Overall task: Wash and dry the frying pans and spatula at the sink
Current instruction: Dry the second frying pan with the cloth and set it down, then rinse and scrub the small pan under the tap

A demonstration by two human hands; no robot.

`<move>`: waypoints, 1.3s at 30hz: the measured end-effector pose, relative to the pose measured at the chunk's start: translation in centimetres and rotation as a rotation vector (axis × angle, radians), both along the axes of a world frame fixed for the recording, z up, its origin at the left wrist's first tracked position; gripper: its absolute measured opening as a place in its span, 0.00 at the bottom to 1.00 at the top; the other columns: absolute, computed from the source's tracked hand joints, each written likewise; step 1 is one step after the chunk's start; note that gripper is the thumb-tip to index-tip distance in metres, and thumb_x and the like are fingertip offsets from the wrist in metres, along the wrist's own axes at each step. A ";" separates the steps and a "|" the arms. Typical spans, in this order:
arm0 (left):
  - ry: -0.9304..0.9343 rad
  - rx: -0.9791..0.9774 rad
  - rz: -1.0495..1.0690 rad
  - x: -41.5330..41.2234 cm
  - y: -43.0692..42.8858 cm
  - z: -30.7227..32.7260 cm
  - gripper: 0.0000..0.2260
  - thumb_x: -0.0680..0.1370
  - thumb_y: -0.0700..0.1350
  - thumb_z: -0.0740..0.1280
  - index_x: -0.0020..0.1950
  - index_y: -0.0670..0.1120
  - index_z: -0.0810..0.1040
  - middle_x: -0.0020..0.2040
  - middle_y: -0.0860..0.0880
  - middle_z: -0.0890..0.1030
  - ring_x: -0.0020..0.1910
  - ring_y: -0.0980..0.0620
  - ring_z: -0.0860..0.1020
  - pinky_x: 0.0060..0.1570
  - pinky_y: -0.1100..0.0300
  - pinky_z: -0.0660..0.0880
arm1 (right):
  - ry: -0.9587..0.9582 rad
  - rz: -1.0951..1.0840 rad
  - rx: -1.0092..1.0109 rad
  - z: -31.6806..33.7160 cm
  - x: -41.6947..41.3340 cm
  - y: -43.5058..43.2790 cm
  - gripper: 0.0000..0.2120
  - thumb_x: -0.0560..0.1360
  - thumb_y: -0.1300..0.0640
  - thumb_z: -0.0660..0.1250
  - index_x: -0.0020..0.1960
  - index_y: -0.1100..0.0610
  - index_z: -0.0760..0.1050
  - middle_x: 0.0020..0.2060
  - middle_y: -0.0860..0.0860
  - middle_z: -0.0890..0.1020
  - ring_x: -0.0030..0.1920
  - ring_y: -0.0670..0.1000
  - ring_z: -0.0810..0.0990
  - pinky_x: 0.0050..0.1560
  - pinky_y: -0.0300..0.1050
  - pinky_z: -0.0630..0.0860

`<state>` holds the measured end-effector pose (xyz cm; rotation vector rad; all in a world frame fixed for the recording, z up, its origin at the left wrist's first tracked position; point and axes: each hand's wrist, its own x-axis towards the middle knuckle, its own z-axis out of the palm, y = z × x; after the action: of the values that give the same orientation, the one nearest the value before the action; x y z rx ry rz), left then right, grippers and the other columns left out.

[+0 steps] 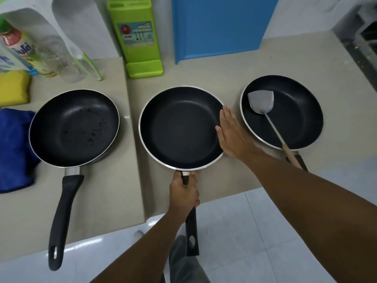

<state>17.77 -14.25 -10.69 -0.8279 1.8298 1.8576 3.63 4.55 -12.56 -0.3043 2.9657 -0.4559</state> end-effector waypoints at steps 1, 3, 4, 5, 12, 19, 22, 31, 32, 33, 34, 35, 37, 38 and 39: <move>0.006 -0.003 -0.001 0.0 0.1 -0.1 0.07 0.85 0.46 0.64 0.49 0.45 0.72 0.38 0.42 0.74 0.23 0.52 0.69 0.22 0.61 0.69 | 0.007 0.005 0.002 -0.2 0.0 0.0 0.28 0.86 0.54 0.50 0.81 0.67 0.48 0.82 0.61 0.48 0.82 0.57 0.43 0.81 0.50 0.44; 0.004 -0.009 -0.005 0.0 0.2 -0.4 0.07 0.85 0.46 0.64 0.50 0.45 0.72 0.37 0.42 0.74 0.23 0.53 0.70 0.22 0.61 0.70 | 0.018 0.009 0.006 -0.4 -0.1 0.1 0.28 0.86 0.54 0.50 0.81 0.67 0.48 0.82 0.61 0.48 0.82 0.58 0.44 0.81 0.49 0.43; -0.001 -0.009 -0.014 0.0 0.2 -0.6 0.07 0.85 0.46 0.63 0.50 0.45 0.72 0.36 0.43 0.74 0.23 0.53 0.70 0.22 0.61 0.71 | 0.020 0.013 0.011 -0.5 -0.2 0.1 0.28 0.86 0.55 0.50 0.81 0.68 0.48 0.82 0.61 0.49 0.82 0.58 0.44 0.81 0.50 0.44; -0.002 -0.015 -0.034 0.0 0.1 -0.7 0.07 0.85 0.47 0.63 0.51 0.44 0.71 0.35 0.44 0.75 0.23 0.52 0.71 0.23 0.60 0.72 | 0.022 0.020 0.022 -0.5 -0.2 0.2 0.28 0.86 0.55 0.50 0.81 0.68 0.49 0.81 0.62 0.49 0.82 0.59 0.44 0.81 0.51 0.45; -0.076 -0.304 -0.396 -1.2 -1.8 0.9 0.14 0.86 0.54 0.59 0.62 0.45 0.74 0.48 0.48 0.80 0.46 0.49 0.81 0.49 0.58 0.78 | 0.006 0.007 0.102 0.7 -0.5 -0.4 0.29 0.86 0.55 0.51 0.80 0.69 0.48 0.81 0.63 0.50 0.82 0.61 0.47 0.81 0.53 0.45; 0.122 -0.713 -0.675 -3.5 -9.3 9.0 0.12 0.82 0.40 0.60 0.46 0.40 0.82 0.48 0.41 0.84 0.51 0.41 0.82 0.45 0.58 0.72 | 0.035 0.035 -0.210 6.2 1.4 -6.8 0.26 0.84 0.61 0.55 0.81 0.64 0.54 0.81 0.58 0.57 0.82 0.54 0.51 0.81 0.47 0.49; 0.382 -0.796 -0.311 -4.5 -14.1 13.3 0.08 0.80 0.40 0.64 0.50 0.41 0.83 0.44 0.40 0.85 0.45 0.39 0.82 0.47 0.53 0.77 | 0.017 0.005 -0.382 8.7 3.6 -11.8 0.27 0.82 0.63 0.57 0.80 0.61 0.58 0.79 0.57 0.63 0.79 0.53 0.59 0.79 0.50 0.58; 0.293 -0.960 -0.479 -5.2 -31.0 11.4 0.24 0.85 0.44 0.57 0.81 0.45 0.61 0.81 0.43 0.64 0.78 0.41 0.66 0.73 0.41 0.69 | 0.006 -0.317 -0.740 11.3 13.2 -30.7 0.25 0.74 0.61 0.66 0.69 0.55 0.63 0.58 0.50 0.69 0.58 0.51 0.73 0.60 0.50 0.75; 0.287 -0.969 -0.554 -5.2 -31.8 10.6 0.26 0.86 0.45 0.56 0.83 0.44 0.55 0.84 0.44 0.56 0.82 0.43 0.59 0.77 0.43 0.64 | -0.032 -0.400 -0.773 11.1 14.1 -32.4 0.25 0.74 0.59 0.67 0.67 0.54 0.63 0.58 0.50 0.69 0.57 0.51 0.72 0.60 0.50 0.75; 0.288 -0.989 -0.618 -5.2 -32.4 10.1 0.28 0.86 0.46 0.55 0.84 0.43 0.51 0.85 0.44 0.50 0.83 0.44 0.53 0.79 0.45 0.59 | -0.078 -0.480 -0.789 10.7 14.8 -33.9 0.24 0.74 0.56 0.68 0.67 0.53 0.63 0.58 0.50 0.70 0.57 0.51 0.73 0.59 0.49 0.75; 0.305 -1.012 -0.665 -5.2 -33.0 9.6 0.29 0.86 0.47 0.54 0.84 0.41 0.48 0.85 0.43 0.47 0.84 0.44 0.49 0.81 0.47 0.55 | -0.121 -0.554 -0.791 10.5 15.3 -35.3 0.24 0.74 0.54 0.68 0.66 0.52 0.63 0.58 0.50 0.72 0.56 0.51 0.74 0.59 0.48 0.75; 0.329 -1.035 -0.706 -5.1 -33.4 9.2 0.29 0.87 0.48 0.53 0.84 0.40 0.46 0.85 0.42 0.46 0.84 0.44 0.47 0.81 0.47 0.52 | -0.161 -0.628 -0.788 10.2 15.6 -36.6 0.22 0.75 0.51 0.68 0.66 0.51 0.65 0.57 0.50 0.74 0.56 0.51 0.75 0.58 0.49 0.75; 0.378 -1.057 -0.760 -4.8 -34.1 8.8 0.29 0.87 0.50 0.50 0.84 0.38 0.45 0.85 0.40 0.45 0.84 0.43 0.45 0.82 0.49 0.49 | -0.219 -0.755 -0.781 9.9 15.8 -38.5 0.15 0.77 0.47 0.65 0.60 0.52 0.70 0.51 0.51 0.79 0.54 0.53 0.78 0.53 0.49 0.77; 0.395 -1.055 -0.776 -4.7 -34.4 8.7 0.29 0.88 0.51 0.49 0.84 0.38 0.45 0.85 0.39 0.44 0.84 0.43 0.45 0.82 0.50 0.48 | -0.239 -0.796 -0.775 10.0 15.7 -39.1 0.12 0.79 0.46 0.63 0.56 0.53 0.73 0.47 0.51 0.80 0.52 0.54 0.79 0.47 0.48 0.77; 0.404 -1.047 -0.791 -4.6 -34.6 8.7 0.29 0.88 0.51 0.49 0.83 0.37 0.44 0.84 0.39 0.44 0.84 0.43 0.45 0.82 0.50 0.47 | -0.258 -0.818 -0.764 10.1 15.6 -39.7 0.12 0.80 0.46 0.61 0.53 0.54 0.75 0.45 0.52 0.81 0.48 0.55 0.81 0.42 0.46 0.76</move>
<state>13.15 -48.87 -2.02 0.1063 2.8248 0.5200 19.26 -35.13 -2.46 0.8714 2.3983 -1.5506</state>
